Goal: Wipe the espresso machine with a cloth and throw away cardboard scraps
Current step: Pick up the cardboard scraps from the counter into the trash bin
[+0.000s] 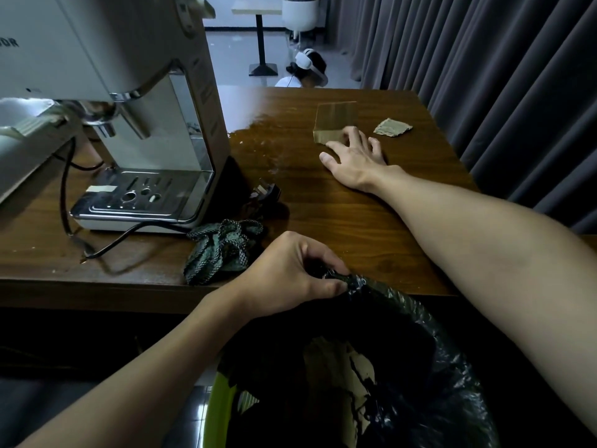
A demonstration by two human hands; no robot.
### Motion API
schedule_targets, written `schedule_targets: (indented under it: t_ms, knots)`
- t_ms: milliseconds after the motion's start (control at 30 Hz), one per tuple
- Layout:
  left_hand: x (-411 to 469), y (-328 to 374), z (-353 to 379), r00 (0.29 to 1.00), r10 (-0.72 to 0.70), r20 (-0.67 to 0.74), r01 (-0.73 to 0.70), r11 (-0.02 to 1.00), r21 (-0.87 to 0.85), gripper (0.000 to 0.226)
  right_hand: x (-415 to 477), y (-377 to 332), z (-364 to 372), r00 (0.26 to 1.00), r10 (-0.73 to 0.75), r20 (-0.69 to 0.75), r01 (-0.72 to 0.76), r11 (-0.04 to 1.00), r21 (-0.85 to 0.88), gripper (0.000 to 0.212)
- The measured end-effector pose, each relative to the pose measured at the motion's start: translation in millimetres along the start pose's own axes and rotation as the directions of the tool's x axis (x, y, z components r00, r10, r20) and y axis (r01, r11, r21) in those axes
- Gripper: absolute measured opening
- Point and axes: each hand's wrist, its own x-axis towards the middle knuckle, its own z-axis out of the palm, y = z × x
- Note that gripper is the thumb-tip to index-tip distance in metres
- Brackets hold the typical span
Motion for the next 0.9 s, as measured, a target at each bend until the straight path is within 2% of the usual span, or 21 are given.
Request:
schedule_targets:
  t_ms: [167, 400, 600, 733, 900]
  knots:
    - [0.5, -2.3, 0.7, 1.0, -0.001, -0.004, 0.001, 1.0, -0.002, 0.011, 0.4, 0.2, 2.6, 0.999, 0.012, -0.046, -0.01, 0.999, 0.044, 0.057]
    - [0.8, -2.1, 0.9, 1.0, -0.003, 0.002, 0.003, 1.0, -0.022, 0.01, 1.8, -1.3, 1.1, 0.994, -0.026, -0.108, 0.026, 1.0, -0.004, 0.062]
    - [1.9, -4.3, 0.4, 1.0, -0.001, 0.004, 0.001, 1.0, -0.007, 0.011, 11.1, -2.1, 2.1, 1.0, -0.024, 0.013, 0.023, 0.999, 0.024, 0.064]
    - [1.9, -3.8, -0.3, 1.0, 0.007, -0.004, -0.007, 1.0, 0.01, 0.012, 8.7, -4.3, 1.0, 1.0, -0.012, -0.005, 0.012, 1.0, 0.013, 0.063]
    - [1.8, -3.1, 1.2, 1.0, 0.018, -0.017, -0.018, 1.0, -0.001, 0.011, -1.4, -5.8, -0.2, 0.999, -0.034, 0.004, 0.034, 0.998, 0.051, 0.052]
